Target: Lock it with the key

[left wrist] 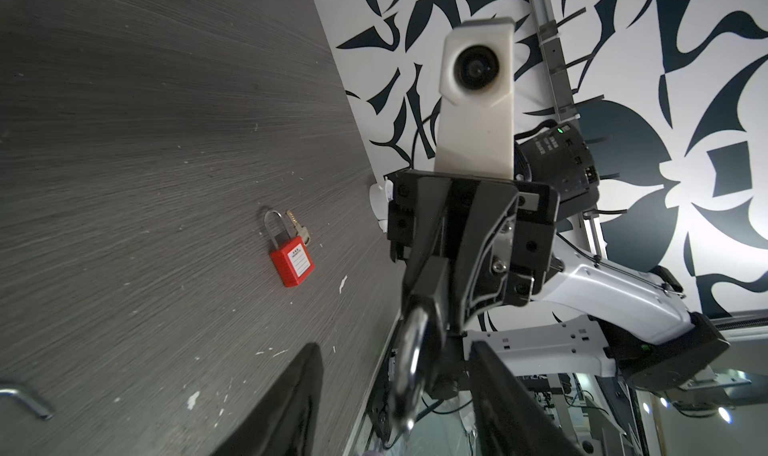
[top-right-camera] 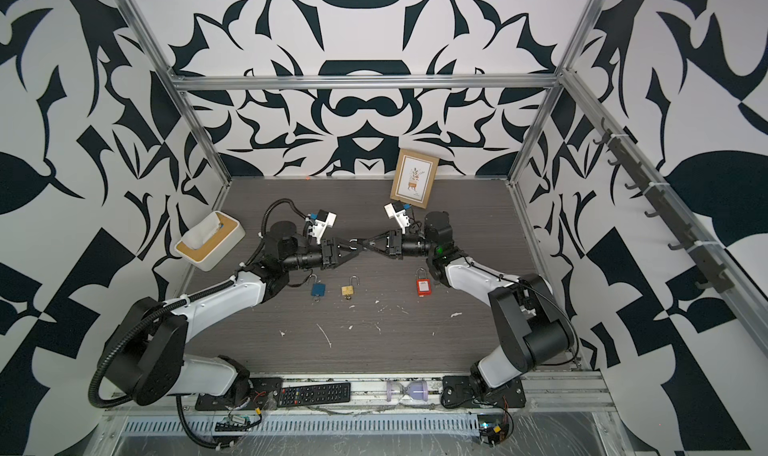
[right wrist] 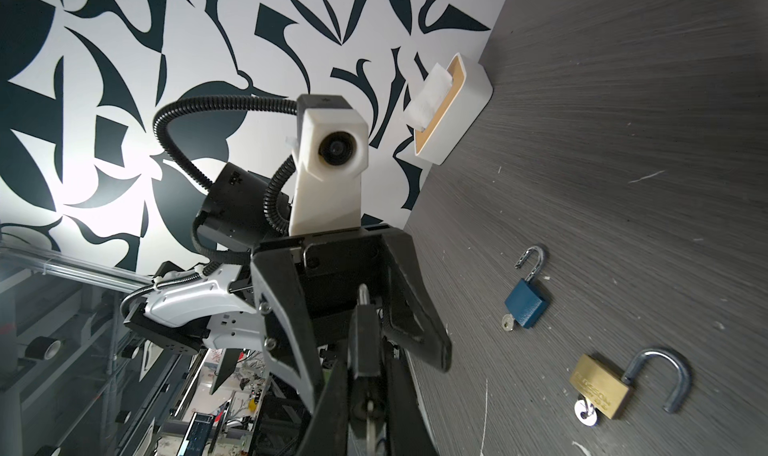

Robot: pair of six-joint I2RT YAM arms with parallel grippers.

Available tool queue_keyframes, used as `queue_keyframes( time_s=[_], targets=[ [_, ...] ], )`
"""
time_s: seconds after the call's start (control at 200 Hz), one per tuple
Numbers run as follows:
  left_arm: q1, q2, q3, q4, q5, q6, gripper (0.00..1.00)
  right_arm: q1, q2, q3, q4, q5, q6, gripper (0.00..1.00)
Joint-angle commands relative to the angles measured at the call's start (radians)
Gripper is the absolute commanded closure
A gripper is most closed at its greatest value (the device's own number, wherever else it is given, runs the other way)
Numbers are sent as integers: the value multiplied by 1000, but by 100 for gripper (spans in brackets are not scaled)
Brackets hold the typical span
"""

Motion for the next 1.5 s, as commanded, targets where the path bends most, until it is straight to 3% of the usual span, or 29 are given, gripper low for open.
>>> queue_keyframes(
  time_s=[0.0, 0.185, 0.29, 0.445, 0.595, 1.345, 1.495],
  targets=[
    [3, 6, -13, 62, 13, -9, 41, -12, -34, -21, -5, 25, -35, 100],
    [4, 11, -13, 87, 7, -31, 45, -17, -18, -53, 100, -1, 22, 100],
    [1, 40, 5, 118, 32, -58, 55, -16, -4, -67, 169, 1, 61, 100],
    [-4, 91, 5, 177, 49, -96, 62, -17, 28, -83, 330, -7, 165, 100],
    [-15, 125, 17, 218, 60, -125, 70, -17, 46, -91, 360, -11, 184, 100],
    [-22, 144, 34, 258, 52, -173, 71, -17, 49, -141, 433, -31, 217, 100],
    [-36, 170, 39, 285, 69, -191, 76, -17, 50, -141, 437, -23, 215, 100]
  ],
)
